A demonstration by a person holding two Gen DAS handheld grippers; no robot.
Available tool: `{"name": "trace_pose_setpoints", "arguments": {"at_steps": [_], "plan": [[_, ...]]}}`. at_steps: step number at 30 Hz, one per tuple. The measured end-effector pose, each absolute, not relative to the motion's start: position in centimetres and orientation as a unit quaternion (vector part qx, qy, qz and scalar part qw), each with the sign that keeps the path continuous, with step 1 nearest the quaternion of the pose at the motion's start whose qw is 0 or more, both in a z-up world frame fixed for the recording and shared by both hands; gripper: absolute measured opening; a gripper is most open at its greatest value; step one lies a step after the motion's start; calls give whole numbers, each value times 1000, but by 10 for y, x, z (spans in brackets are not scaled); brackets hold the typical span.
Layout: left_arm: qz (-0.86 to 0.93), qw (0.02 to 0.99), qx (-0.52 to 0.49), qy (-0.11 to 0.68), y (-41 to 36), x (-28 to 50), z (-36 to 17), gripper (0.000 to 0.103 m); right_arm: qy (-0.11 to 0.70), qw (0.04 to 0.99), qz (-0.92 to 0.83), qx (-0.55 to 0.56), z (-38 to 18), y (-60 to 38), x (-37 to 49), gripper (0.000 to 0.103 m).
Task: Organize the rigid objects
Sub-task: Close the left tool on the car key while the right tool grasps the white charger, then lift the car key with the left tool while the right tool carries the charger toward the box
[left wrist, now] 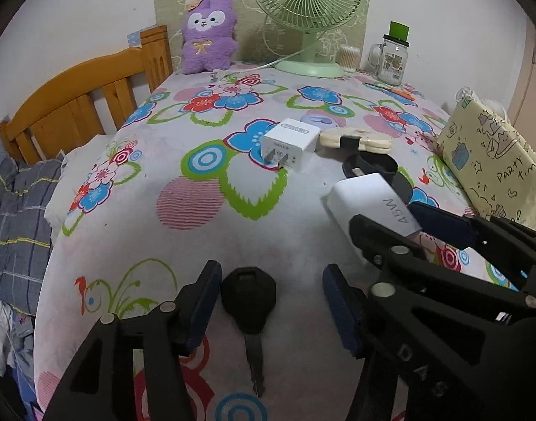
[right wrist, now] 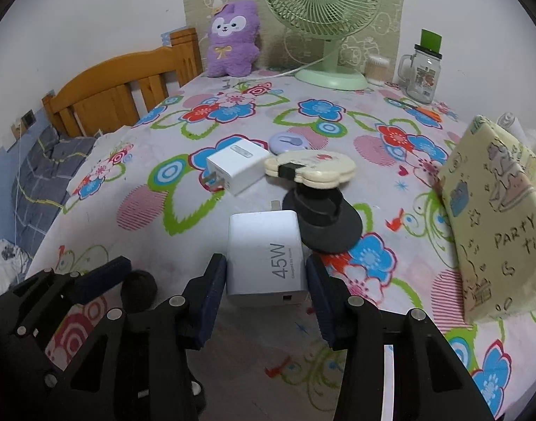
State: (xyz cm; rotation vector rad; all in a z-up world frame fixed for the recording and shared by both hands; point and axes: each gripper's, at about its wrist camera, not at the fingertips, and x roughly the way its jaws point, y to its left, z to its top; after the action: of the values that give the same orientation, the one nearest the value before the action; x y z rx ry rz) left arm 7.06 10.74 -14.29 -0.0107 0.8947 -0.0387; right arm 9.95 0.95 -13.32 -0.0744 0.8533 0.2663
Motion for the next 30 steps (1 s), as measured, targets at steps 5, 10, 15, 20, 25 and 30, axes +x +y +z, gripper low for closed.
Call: {"name": "trace_pose_setpoints", "arguments": {"at_steps": [5, 10, 15, 20, 25, 30], "plan": [[-12, 904, -4, 427, 105, 63, -143, 47, 411, 902, 126, -34, -133, 4, 92, 50], [-16, 904, -11, 427, 106, 61, -142, 31, 412, 902, 124, -27, -134, 2, 91, 52], [-17, 904, -8, 426, 105, 60, -142, 31, 438, 891, 119, -8, -144, 0, 101, 62], [-24, 903, -7, 429, 101, 60, -141, 31, 439, 891, 119, -14, -142, 1, 101, 51], [-39, 902, -9, 430, 91, 61, -138, 31, 431, 896, 108, -21, -135, -8, 97, 51], [-53, 904, -4, 424, 74, 59, -131, 31, 426, 900, 91, -18, -127, -24, 91, 50]]}}
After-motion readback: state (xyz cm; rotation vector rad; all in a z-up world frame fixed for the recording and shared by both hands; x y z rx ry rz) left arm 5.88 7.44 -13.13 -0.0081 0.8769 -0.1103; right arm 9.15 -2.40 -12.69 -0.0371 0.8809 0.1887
